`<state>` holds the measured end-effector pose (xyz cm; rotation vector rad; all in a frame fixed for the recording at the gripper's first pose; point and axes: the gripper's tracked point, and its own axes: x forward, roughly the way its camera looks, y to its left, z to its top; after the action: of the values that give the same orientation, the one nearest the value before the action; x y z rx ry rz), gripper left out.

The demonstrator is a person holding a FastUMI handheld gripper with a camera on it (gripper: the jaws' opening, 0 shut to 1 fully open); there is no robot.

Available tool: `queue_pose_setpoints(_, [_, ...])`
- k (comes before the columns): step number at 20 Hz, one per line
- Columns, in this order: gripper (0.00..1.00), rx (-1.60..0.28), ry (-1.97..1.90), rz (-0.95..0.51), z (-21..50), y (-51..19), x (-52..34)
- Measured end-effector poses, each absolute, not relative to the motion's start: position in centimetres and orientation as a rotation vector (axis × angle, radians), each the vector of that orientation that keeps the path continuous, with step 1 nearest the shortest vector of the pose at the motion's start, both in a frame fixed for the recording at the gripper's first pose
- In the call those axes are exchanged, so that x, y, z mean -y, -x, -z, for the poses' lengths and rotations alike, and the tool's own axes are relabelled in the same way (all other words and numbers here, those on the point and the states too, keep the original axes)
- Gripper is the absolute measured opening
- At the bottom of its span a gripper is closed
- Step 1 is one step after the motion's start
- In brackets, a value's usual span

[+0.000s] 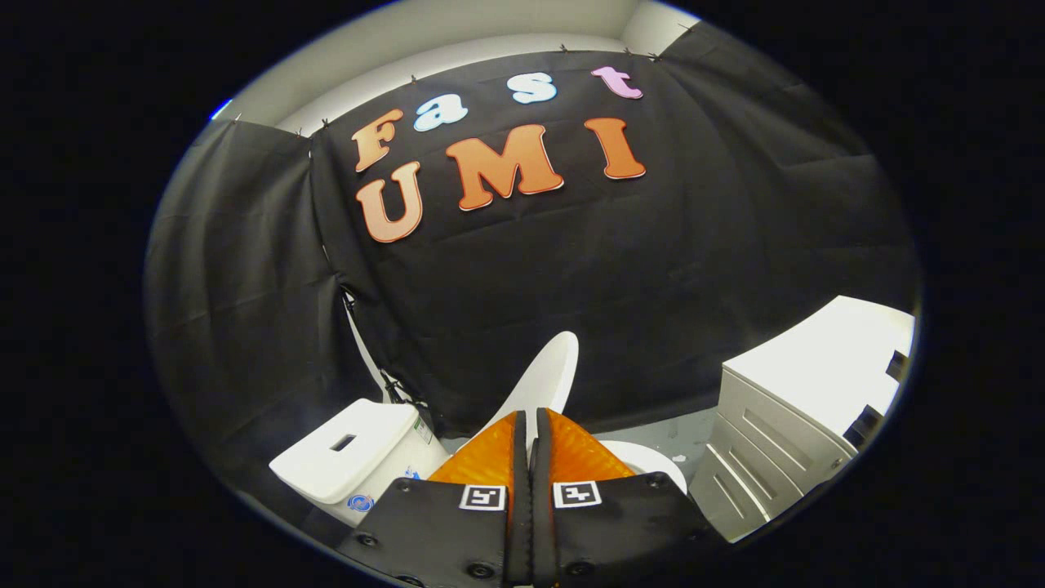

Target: Open the toilet lid.

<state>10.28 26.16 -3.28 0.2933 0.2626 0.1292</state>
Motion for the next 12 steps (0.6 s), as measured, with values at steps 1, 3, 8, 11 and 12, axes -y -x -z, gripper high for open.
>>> queue_pose_setpoints(1, [0.08,-0.264,-0.294,-0.137,3.0,-10.2,-26.6])
queue_pose_setpoints(3, [0.08,-0.264,-0.298,-0.154,2.3,-10.4,-27.6])
queue_pose_setpoints(8, [0.08,-0.257,-0.26,-0.212,0.5,-10.4,-30.6])
queue_pose_setpoints(11, [0.08,-0.253,-0.24,-0.246,-0.6,-10.3,-32.6])
queue_pose_setpoints(12, [0.08,-0.251,-0.236,-0.258,-0.9,-10.3,-33.3])
